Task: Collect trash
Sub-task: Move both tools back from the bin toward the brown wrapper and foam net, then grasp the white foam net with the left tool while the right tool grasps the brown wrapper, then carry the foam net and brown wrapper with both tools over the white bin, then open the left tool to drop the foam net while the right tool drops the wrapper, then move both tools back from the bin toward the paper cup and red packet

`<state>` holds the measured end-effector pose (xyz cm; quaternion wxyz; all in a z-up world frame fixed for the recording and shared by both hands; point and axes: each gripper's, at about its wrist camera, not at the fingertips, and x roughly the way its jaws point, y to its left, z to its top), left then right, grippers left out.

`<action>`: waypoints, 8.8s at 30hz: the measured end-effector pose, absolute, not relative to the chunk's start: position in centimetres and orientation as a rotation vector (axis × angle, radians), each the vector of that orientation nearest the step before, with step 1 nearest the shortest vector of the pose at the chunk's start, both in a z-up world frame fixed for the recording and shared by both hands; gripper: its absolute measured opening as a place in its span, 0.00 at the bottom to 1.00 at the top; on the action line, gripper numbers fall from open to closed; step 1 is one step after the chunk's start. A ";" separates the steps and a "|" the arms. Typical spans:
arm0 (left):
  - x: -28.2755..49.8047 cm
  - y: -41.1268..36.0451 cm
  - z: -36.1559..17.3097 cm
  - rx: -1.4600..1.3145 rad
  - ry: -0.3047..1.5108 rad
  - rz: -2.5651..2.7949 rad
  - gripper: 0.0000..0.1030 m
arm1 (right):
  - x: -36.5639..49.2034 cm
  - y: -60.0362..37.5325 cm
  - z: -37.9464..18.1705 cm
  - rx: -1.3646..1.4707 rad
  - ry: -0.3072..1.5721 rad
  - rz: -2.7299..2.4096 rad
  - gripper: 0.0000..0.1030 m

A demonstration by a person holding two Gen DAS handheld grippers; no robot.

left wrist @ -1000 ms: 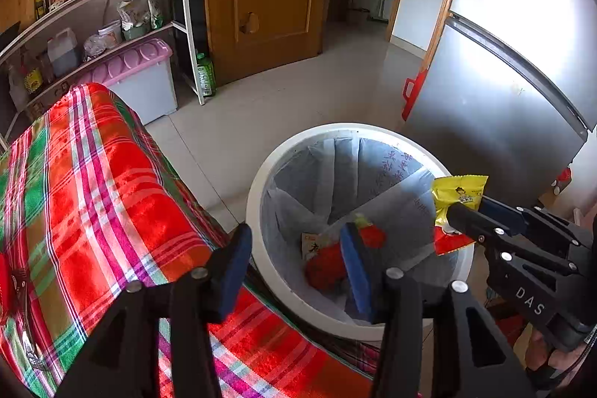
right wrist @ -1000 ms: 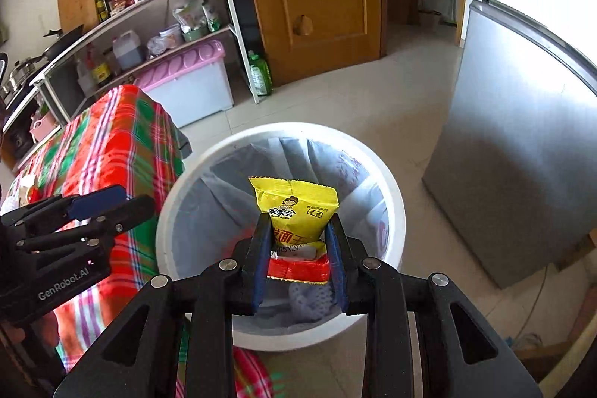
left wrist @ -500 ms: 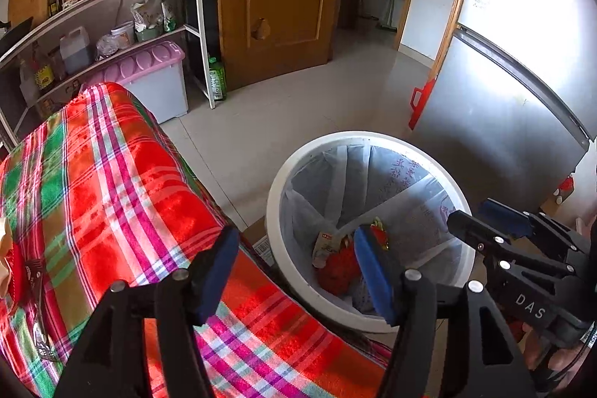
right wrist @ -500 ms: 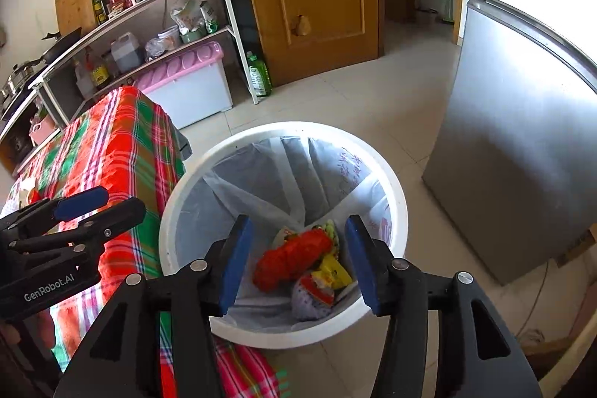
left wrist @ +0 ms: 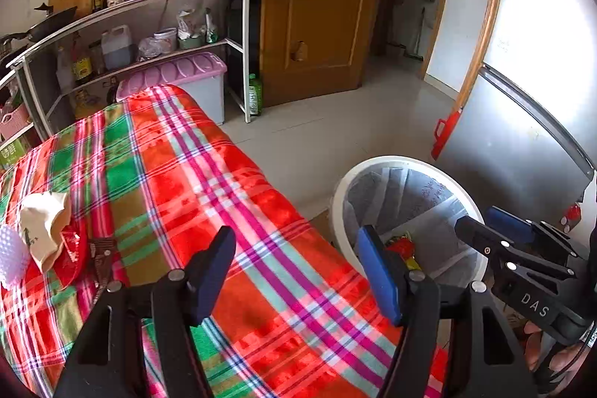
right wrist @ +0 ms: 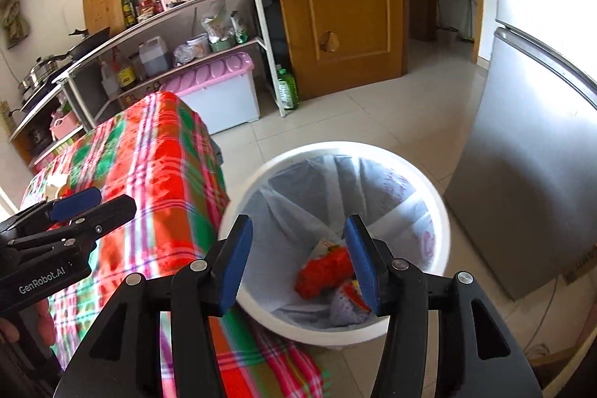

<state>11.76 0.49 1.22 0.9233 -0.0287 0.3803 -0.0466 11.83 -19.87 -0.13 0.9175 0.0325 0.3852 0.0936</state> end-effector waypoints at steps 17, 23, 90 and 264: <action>6.6 13.2 0.7 -0.187 0.749 0.143 0.69 | 11.4 -8.5 0.1 -0.019 0.791 0.416 0.51; 4.9 17.3 0.8 -0.221 0.725 0.230 0.72 | 11.7 -5.1 0.3 -0.044 0.799 0.480 0.51; 5.4 29.8 -3.8 -0.357 0.805 0.354 0.27 | 11.6 8.9 -4.2 -0.218 0.904 0.617 0.12; 5.5 23.0 1.0 -0.241 0.735 0.302 0.71 | 12.9 0.4 -0.2 -0.100 0.812 0.524 0.51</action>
